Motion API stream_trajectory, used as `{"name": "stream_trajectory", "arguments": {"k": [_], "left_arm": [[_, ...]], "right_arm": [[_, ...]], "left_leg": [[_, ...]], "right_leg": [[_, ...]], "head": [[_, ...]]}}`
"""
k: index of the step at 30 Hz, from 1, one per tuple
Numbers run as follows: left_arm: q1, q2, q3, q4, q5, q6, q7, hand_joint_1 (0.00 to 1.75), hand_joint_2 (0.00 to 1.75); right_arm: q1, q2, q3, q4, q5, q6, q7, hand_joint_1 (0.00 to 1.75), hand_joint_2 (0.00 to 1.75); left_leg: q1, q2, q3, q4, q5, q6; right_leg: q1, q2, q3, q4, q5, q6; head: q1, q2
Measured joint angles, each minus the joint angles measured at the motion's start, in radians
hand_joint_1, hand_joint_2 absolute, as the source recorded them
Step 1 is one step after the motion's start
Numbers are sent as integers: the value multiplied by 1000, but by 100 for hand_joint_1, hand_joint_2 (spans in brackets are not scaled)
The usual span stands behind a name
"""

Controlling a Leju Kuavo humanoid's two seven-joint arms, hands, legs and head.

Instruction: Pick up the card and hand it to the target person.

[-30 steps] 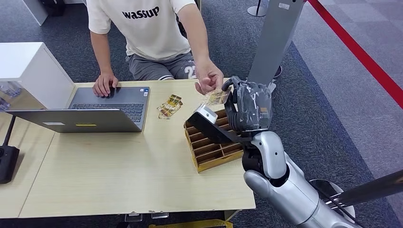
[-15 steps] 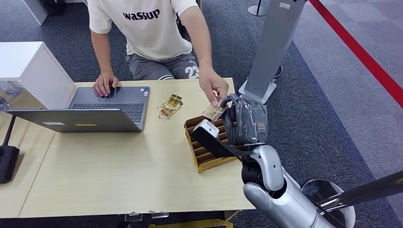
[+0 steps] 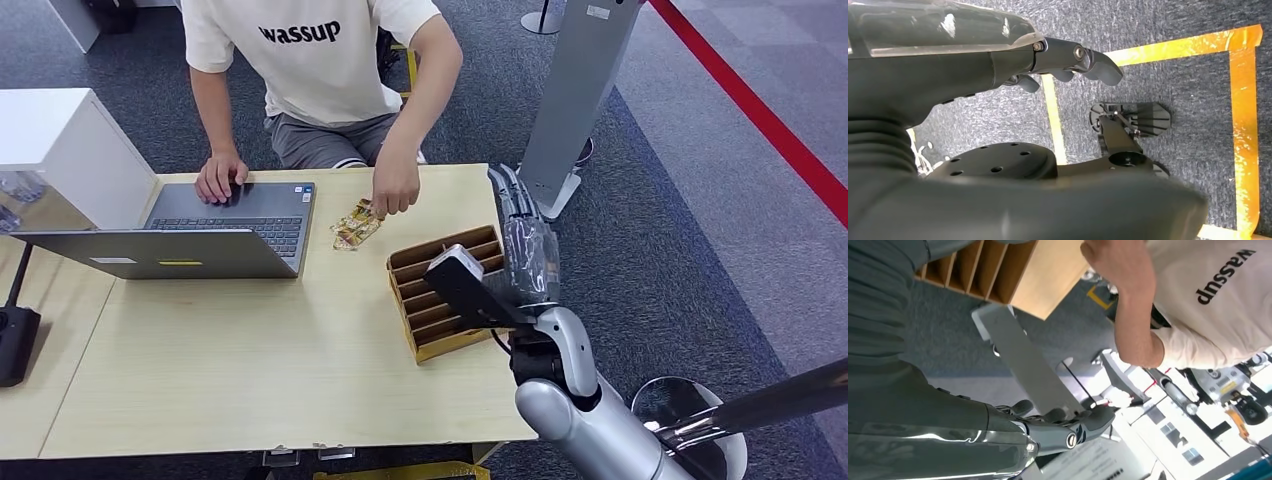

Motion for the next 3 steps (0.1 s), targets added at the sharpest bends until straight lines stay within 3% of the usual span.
{"name": "stream_trajectory", "arguments": {"k": [3], "left_arm": [[0,0,0,0,0,0,2,0,0]], "right_arm": [[25,-3,-16,2,-88,-24,-33,0,175]], "left_leg": [[0,0,0,0,0,0]], "right_leg": [[0,0,0,0,0,0]], "head": [[1,0]]}}
